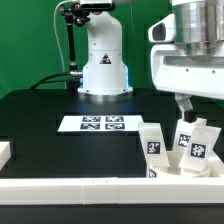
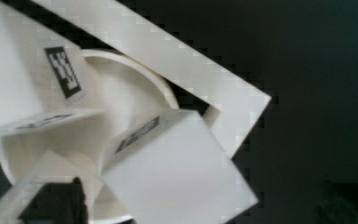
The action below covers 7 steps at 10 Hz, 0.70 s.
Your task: Assemble stool
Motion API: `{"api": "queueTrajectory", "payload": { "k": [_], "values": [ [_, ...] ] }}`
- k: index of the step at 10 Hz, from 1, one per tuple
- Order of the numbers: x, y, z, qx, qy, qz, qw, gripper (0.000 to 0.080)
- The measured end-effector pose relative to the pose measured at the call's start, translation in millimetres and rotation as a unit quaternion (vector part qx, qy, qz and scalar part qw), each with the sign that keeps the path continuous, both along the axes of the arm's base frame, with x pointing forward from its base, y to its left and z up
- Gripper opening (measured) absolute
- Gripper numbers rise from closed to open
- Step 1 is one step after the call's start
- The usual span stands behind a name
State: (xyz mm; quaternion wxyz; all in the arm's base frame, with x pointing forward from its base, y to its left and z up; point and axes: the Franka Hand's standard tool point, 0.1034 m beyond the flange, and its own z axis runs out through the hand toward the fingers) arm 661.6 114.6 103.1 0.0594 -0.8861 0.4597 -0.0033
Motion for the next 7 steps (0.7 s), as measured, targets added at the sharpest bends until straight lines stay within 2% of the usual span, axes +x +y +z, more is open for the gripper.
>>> {"api": "queueTrajectory", "payload": {
  "k": [2, 3, 7],
  "values": [
    [5.4, 10.7, -0.6, -0.023, -0.042, 0.145, 0.988, 0.0649],
    [6.5, 13.6, 0.1, -0.027, -0.051, 0.193, 0.98, 0.0649],
    [7.6, 7.0, -0.3, -0.045, -0.059, 0.313, 0.947, 0.0649]
  ]
}}
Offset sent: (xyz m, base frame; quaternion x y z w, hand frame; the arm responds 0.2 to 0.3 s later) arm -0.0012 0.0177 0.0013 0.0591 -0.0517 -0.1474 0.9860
